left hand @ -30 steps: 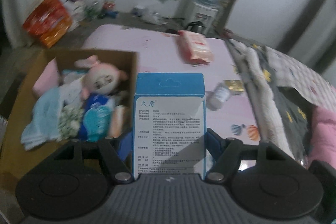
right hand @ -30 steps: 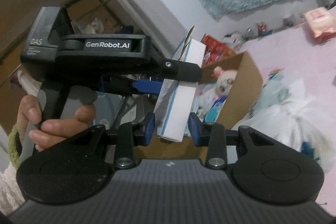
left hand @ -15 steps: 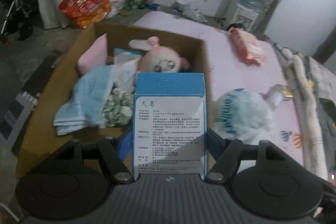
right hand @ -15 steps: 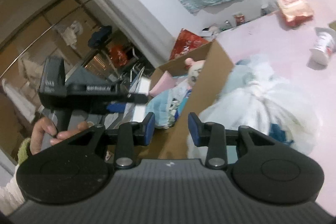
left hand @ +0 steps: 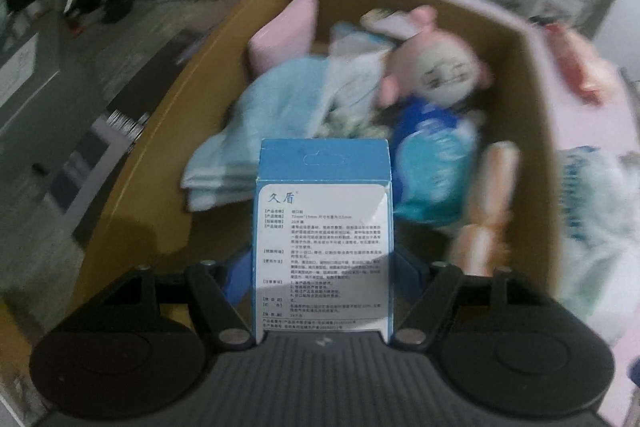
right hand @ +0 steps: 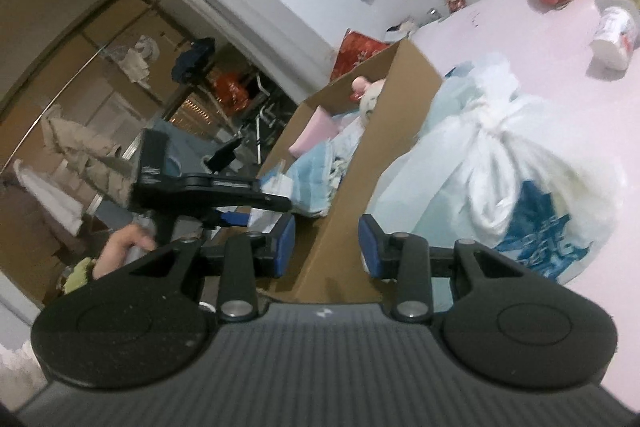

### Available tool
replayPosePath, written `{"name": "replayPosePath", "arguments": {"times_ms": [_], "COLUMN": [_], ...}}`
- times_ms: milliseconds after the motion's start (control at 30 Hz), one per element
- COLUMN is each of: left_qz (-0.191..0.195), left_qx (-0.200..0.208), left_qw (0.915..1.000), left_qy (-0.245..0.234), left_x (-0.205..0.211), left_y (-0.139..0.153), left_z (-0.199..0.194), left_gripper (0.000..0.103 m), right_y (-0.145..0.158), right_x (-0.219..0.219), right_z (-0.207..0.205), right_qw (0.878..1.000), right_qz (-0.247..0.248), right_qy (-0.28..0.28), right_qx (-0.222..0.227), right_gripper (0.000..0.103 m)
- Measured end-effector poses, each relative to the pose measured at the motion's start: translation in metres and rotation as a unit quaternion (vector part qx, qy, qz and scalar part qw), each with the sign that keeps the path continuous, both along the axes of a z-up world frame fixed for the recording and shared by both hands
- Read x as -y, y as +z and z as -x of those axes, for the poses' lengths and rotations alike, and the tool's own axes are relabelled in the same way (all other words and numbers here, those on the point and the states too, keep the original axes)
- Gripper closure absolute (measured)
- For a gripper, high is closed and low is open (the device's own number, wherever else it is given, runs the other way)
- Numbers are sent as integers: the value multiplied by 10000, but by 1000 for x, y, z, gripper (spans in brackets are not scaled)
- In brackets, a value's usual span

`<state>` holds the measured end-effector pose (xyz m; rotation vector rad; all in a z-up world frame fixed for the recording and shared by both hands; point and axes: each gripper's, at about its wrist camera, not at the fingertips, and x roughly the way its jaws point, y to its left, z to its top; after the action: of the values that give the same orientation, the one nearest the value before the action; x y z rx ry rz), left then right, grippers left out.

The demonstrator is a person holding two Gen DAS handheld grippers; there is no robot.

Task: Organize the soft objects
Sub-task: 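Open the left gripper to drop the blue box into the cardboard box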

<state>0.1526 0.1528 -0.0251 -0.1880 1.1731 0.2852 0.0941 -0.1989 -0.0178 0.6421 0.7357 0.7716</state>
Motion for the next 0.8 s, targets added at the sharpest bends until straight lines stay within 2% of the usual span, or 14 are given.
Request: {"name": "replayPosePath", "arguments": {"times_ms": [133, 267, 433, 533, 667, 800], "left_qz": [-149, -568, -345, -289, -204, -192], "left_qx": [-324, -648, -1009, -1009, -937, -630], "left_qw": [9992, 9962, 9940, 9941, 9951, 9975], "left_qy": [191, 132, 255, 274, 256, 252], "left_x": [-9, -12, -23, -26, -25, -23], "left_y": [-22, -45, -61, -59, -50, -34], "left_z": [-6, -12, -12, -7, 0, 6], "left_gripper": [31, 31, 28, 20, 19, 19], "right_y": [0, 0, 1, -2, -5, -7], "right_x": [-6, -4, -2, -3, -6, -6], "right_z": [2, 2, -1, -4, -6, -6], "right_qw": [9999, 9999, 10000, 10000, 9999, 9999], "right_qz": [-20, -14, 8, 10, 25, 23], "right_qy": [124, 98, 28, 13, 32, 13], "right_qx": [-8, -50, -52, -87, -132, -146], "right_gripper": [67, 67, 64, 62, 61, 60]}}
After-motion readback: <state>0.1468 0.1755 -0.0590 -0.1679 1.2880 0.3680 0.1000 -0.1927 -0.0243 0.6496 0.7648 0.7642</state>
